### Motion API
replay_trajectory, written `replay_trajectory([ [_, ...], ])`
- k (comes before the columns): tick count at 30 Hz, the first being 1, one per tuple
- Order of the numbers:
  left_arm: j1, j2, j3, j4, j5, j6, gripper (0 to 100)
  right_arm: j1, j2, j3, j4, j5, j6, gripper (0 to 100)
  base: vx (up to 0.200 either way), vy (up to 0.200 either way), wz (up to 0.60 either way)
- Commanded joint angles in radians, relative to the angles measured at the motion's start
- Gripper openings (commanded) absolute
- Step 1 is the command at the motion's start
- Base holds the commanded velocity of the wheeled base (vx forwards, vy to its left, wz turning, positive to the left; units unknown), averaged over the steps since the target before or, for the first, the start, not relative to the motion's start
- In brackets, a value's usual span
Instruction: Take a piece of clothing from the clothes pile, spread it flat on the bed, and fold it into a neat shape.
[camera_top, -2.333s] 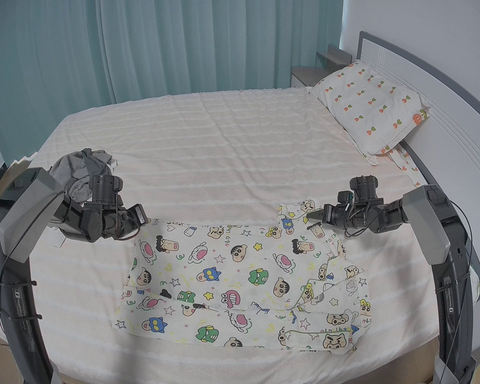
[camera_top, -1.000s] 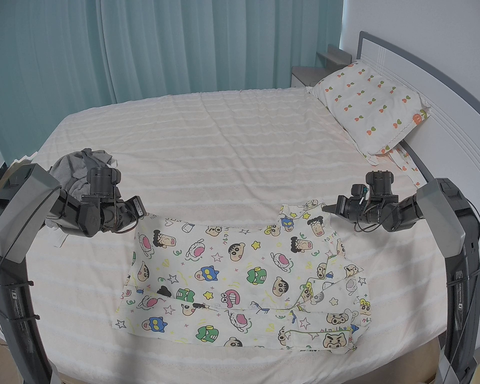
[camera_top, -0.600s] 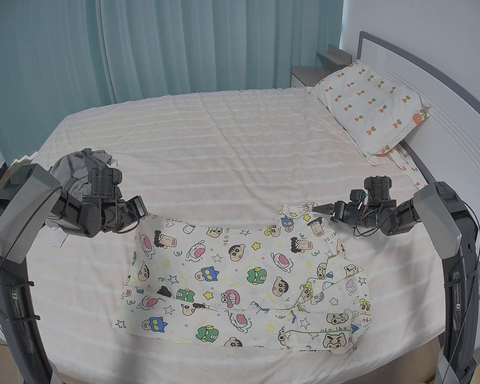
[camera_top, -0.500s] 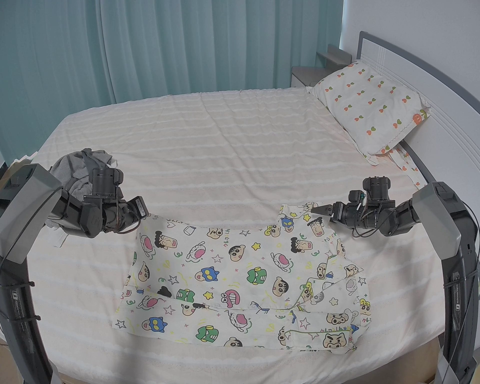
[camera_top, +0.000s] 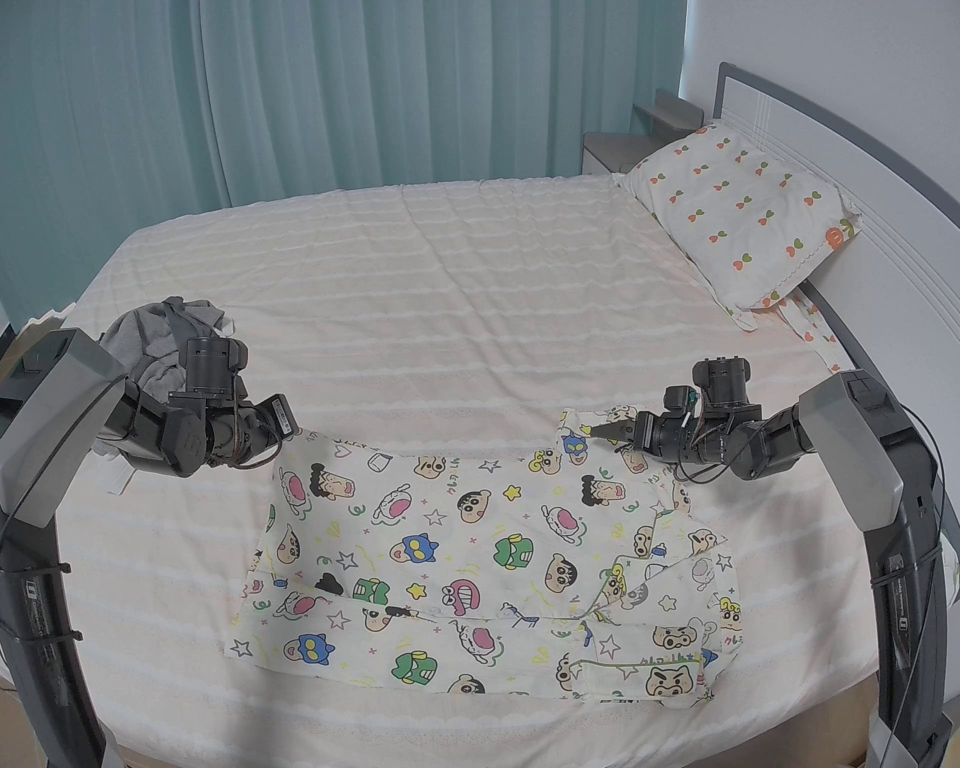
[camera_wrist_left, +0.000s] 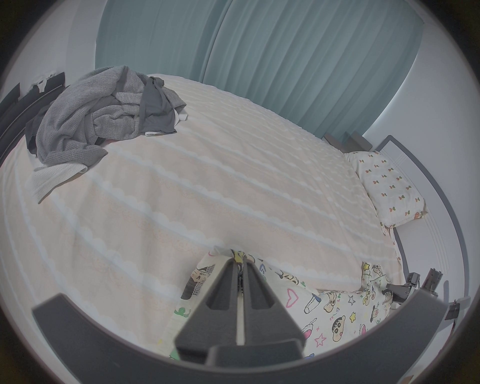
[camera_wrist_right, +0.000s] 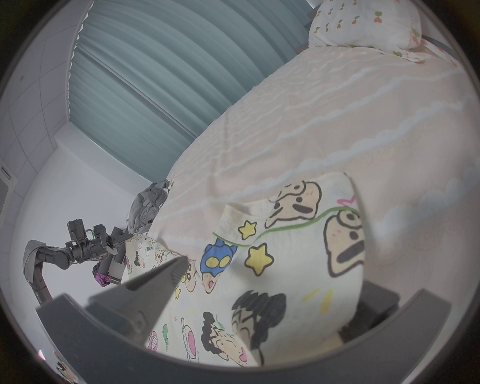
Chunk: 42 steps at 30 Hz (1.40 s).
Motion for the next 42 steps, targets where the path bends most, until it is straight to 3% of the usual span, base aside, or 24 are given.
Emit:
replay_trajectory([
  [1, -0.002, 0.006, 0.000, -0.001, 0.001, 0.000, 0, -0.001, 0.011, -0.003, -0.007, -0.003, 0.000, 0, 0.000, 0.000, 0.00],
  [11, 0.001, -0.003, 0.006, 0.001, 0.002, 0.003, 0, -0.047, -0.037, 0.083, -0.071, 0.025, -0.005, 0, 0.000, 0.000, 0.00],
  [13, 0.001, -0.012, 0.006, 0.001, 0.002, 0.005, 0, -0.067, -0.081, 0.163, -0.156, 0.094, 0.003, 0, 0.000, 0.000, 0.00],
  [26, 0.001, -0.063, 0.040, 0.009, 0.002, 0.055, 0, -0.086, -0.219, 0.318, -0.176, 0.203, 0.003, 0, 0.000, 0.000, 0.00],
  [42, 0.003, -0.100, 0.135, 0.001, -0.001, 0.092, 0, -0.093, -0.310, 0.594, -0.260, 0.273, -0.086, 0, 0.000, 0.000, 0.00],
])
